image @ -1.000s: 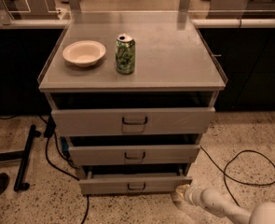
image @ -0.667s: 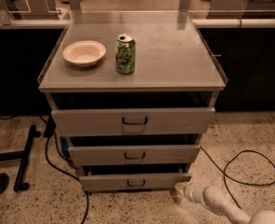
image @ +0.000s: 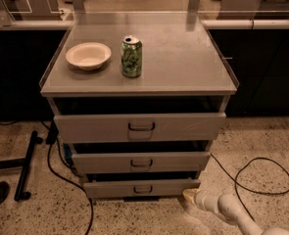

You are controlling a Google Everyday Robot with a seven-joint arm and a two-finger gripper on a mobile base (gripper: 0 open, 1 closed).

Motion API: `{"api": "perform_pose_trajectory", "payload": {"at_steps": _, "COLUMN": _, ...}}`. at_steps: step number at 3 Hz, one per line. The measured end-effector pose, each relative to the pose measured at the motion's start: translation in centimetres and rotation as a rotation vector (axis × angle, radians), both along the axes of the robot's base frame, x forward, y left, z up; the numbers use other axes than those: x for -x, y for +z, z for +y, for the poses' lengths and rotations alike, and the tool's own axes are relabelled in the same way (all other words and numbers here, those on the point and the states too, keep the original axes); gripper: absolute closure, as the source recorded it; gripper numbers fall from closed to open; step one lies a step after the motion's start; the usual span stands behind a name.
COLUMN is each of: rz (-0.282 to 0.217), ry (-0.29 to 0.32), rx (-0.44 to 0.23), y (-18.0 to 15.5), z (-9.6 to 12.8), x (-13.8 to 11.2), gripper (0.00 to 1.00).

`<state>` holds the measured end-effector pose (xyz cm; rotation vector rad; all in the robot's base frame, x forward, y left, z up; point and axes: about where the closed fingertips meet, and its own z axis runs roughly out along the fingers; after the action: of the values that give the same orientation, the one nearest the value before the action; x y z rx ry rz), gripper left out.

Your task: Close bottom drawer

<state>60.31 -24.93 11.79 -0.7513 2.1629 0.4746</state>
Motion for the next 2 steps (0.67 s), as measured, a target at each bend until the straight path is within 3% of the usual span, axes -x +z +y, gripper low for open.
{"api": "perform_pose_trajectory", "payload": {"at_steps": 2, "rz": -0.035, "ry": -0.022, "rx": -0.061, "y": 0.74, "z": 0.68, "x": -0.45, "gripper": 1.00}}
